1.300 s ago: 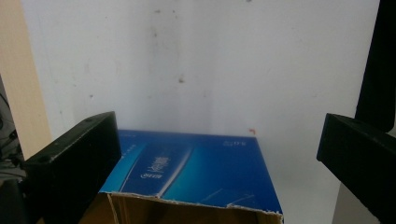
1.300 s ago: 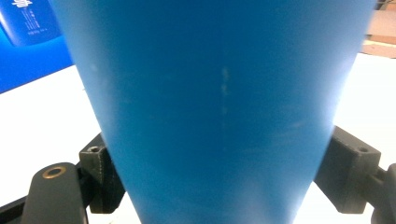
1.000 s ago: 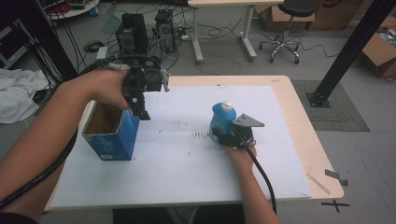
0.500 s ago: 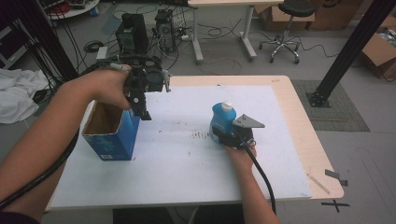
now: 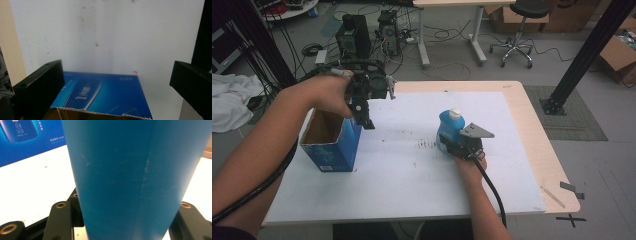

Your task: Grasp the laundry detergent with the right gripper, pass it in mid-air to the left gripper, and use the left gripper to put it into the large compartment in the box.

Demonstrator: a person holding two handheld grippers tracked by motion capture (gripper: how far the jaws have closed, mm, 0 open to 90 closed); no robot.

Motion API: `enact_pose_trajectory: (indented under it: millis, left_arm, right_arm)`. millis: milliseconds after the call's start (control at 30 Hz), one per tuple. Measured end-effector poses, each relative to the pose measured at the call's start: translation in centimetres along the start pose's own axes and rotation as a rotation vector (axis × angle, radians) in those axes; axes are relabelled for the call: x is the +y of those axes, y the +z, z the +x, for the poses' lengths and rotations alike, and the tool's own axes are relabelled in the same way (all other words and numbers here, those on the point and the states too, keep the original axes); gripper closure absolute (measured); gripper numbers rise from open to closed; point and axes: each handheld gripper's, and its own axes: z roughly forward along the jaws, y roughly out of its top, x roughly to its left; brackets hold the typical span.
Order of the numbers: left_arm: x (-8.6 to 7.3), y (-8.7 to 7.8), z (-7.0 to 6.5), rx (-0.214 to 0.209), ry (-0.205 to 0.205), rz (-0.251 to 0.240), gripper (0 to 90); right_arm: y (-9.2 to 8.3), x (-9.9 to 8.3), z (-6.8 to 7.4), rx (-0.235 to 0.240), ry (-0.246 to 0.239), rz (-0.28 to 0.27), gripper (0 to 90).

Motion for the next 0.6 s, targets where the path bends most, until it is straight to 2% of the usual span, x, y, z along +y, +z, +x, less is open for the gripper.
enact_pose_trajectory:
  millis: [133,233,333,467,500,600]
  left_arm:
    - [0.0,0.0,0.0,0.001,0.000,0.001,0.1]
    - [0.1,0.0,-0.1,0.002,-0.002,-0.001,0.1]
    - [0.2,-0.1,-0.2,0.003,0.000,-0.001,0.1]
    - [0.4,-0.3,-0.3,0.005,0.006,-0.005,0.1]
    - [0.4,-0.4,-0.4,0.005,0.007,-0.003,0.1]
    - [0.6,-0.5,-0.6,0.006,0.011,-0.004,0.1]
  right_arm:
    - [-0.1,0.2,-0.3,0.025,0.006,0.013,44.7]
    - [-0.5,0.4,-0.6,0.063,0.014,0.017,45.1]
    - [-1.1,1.1,-0.8,0.096,-0.002,0.025,45.3]
    - [-2.3,2.8,-0.9,0.170,-0.049,0.030,45.3]
    - [-2.3,2.8,-0.9,0.170,-0.049,0.030,45.3]
    - [-3.4,4.1,-1.0,0.235,-0.075,0.022,45.3]
